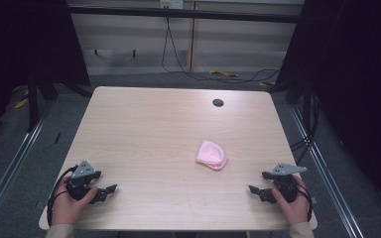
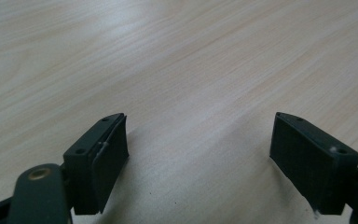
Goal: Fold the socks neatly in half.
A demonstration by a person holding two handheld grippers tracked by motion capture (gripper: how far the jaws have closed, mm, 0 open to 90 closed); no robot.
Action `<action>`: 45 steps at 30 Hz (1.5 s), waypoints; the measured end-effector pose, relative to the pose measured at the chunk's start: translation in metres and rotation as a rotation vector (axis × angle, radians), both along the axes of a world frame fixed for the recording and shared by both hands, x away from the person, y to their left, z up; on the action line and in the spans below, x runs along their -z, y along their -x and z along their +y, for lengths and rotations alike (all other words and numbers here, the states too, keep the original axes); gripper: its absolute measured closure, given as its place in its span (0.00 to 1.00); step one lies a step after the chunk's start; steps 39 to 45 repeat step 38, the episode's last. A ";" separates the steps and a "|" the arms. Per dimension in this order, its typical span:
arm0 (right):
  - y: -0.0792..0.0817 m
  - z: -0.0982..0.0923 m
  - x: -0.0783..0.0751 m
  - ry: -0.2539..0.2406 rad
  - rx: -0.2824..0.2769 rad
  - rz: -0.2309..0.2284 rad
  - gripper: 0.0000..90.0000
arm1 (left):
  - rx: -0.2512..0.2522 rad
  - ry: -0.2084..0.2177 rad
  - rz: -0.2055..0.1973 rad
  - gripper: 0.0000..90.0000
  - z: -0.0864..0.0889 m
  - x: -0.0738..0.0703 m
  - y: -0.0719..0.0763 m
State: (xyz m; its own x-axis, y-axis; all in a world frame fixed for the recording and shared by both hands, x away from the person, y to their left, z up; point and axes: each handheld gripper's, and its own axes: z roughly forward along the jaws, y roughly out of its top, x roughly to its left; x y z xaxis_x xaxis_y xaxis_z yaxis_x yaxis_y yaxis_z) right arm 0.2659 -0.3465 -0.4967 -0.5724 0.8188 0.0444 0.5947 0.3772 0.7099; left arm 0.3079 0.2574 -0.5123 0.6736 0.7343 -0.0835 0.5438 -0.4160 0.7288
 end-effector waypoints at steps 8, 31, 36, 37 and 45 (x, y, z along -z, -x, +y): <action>0.000 0.003 0.002 0.032 -0.004 -0.024 0.21 | 0.028 -0.025 -0.036 0.18 0.001 0.003 0.000; -0.001 0.004 0.003 0.040 0.005 -0.031 0.17 | -0.014 -0.036 -0.032 0.11 -0.001 0.004 -0.001; -0.001 0.004 0.003 0.041 0.006 -0.029 0.16 | -0.017 -0.041 -0.032 0.10 -0.001 0.004 -0.002; -0.001 0.005 0.003 0.040 0.007 -0.028 0.16 | -0.019 -0.043 -0.033 0.10 -0.001 0.004 -0.002; -0.001 0.005 0.003 0.040 0.007 -0.027 0.16 | -0.020 -0.040 -0.029 0.09 -0.001 0.004 -0.002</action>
